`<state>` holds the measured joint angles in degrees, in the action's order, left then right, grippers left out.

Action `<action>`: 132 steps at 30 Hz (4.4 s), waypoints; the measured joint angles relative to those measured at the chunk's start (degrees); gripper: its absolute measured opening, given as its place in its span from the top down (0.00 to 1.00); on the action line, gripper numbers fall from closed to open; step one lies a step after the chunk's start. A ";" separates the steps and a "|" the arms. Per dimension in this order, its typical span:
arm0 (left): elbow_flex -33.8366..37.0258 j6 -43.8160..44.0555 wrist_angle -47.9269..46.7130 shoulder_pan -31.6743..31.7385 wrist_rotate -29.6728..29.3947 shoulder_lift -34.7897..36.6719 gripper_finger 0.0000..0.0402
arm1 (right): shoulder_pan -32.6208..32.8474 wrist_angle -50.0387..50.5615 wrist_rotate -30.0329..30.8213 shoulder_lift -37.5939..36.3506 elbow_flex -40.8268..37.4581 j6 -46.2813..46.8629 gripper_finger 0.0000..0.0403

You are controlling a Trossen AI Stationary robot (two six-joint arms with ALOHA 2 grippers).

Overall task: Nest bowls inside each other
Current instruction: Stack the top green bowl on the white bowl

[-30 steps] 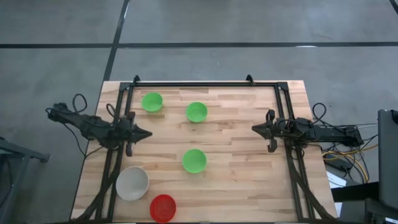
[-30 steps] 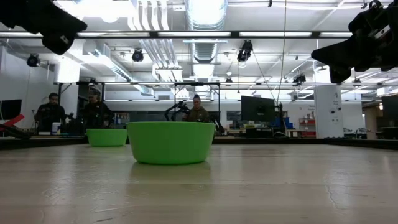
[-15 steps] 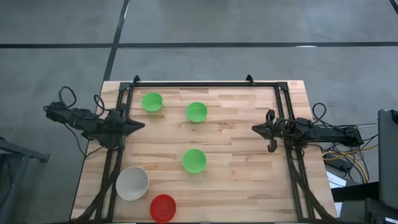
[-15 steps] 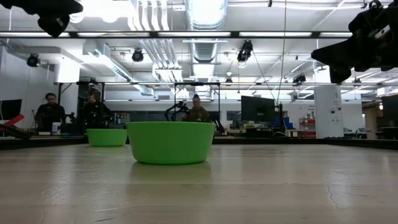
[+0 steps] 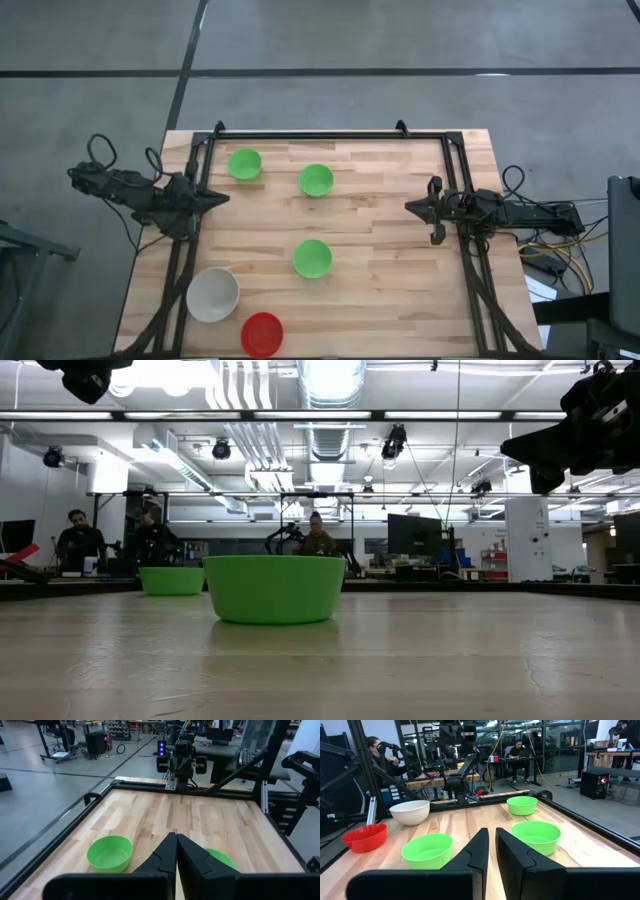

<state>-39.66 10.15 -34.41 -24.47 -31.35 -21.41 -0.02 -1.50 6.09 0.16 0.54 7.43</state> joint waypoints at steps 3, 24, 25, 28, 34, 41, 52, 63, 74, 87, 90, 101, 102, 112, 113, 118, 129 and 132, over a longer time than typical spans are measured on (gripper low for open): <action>0.80 -0.02 1.24 0.02 0.03 -1.23 0.97 | 0.01 0.00 0.02 0.00 0.00 -0.10 0.92; 3.17 -7.16 20.90 0.02 0.20 -14.58 0.97 | 0.00 0.00 0.02 0.01 0.00 -0.08 0.92; 3.20 -7.04 20.86 0.01 0.20 -14.99 0.97 | 0.01 0.00 0.01 0.01 0.00 -0.02 0.92; 3.34 -5.51 20.43 0.17 0.35 -16.06 0.97 | -0.01 0.00 0.00 0.01 0.00 -0.10 0.92; 3.32 -7.22 19.81 2.90 1.20 -16.34 0.97 | 0.00 0.00 0.02 0.00 0.00 -0.08 0.92; 3.32 -9.45 19.23 10.60 11.73 -14.59 0.97 | -0.01 0.00 0.02 0.00 0.00 -0.01 0.92; 3.30 -9.99 15.86 24.96 20.40 -12.42 0.97 | 0.00 0.00 0.00 0.02 0.00 -0.06 0.92; 3.30 -5.29 11.34 37.50 19.85 -12.42 0.97 | 0.00 0.00 0.00 0.02 0.00 -0.09 0.92; 3.31 -5.16 7.80 49.91 28.12 -13.81 0.97 | 0.01 0.00 0.02 0.02 0.00 -0.04 0.92; 3.30 -2.19 7.60 55.30 29.24 -15.28 0.97 | 0.00 0.00 0.01 0.02 0.00 -0.08 0.92; 3.28 -2.17 6.37 55.90 28.04 -15.19 0.97 | 0.01 0.00 0.00 0.01 0.00 -0.01 0.92; 3.28 -1.96 -0.17 61.21 27.34 -19.47 0.97 | 0.00 0.00 0.02 0.01 0.00 -0.08 0.92; 3.28 -2.57 -0.13 61.48 27.76 -19.97 0.97 | -0.01 0.00 0.00 0.00 0.00 -0.10 0.92; 2.79 -4.02 -0.15 65.17 29.15 -27.37 0.97 | -0.01 0.00 0.00 0.00 0.00 -0.08 0.92; 2.55 -3.88 -0.16 65.71 29.39 -28.26 0.97 | 0.01 0.00 0.01 0.00 0.00 -0.03 0.92; 0.40 -3.53 -0.17 67.72 30.44 -32.50 0.97 | 0.00 0.00 0.00 0.01 0.00 -0.03 0.92; -6.28 -2.01 -5.04 68.47 30.56 -41.42 0.97 | 0.00 0.00 0.00 0.00 0.00 -0.02 0.92; -6.84 -1.87 -5.43 69.00 30.54 -43.39 0.96 | -0.01 0.00 0.00 0.00 0.00 -0.06 0.92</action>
<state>-46.50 8.28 -39.84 44.54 -0.81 -64.80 -0.03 -1.50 6.09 0.16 0.54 7.37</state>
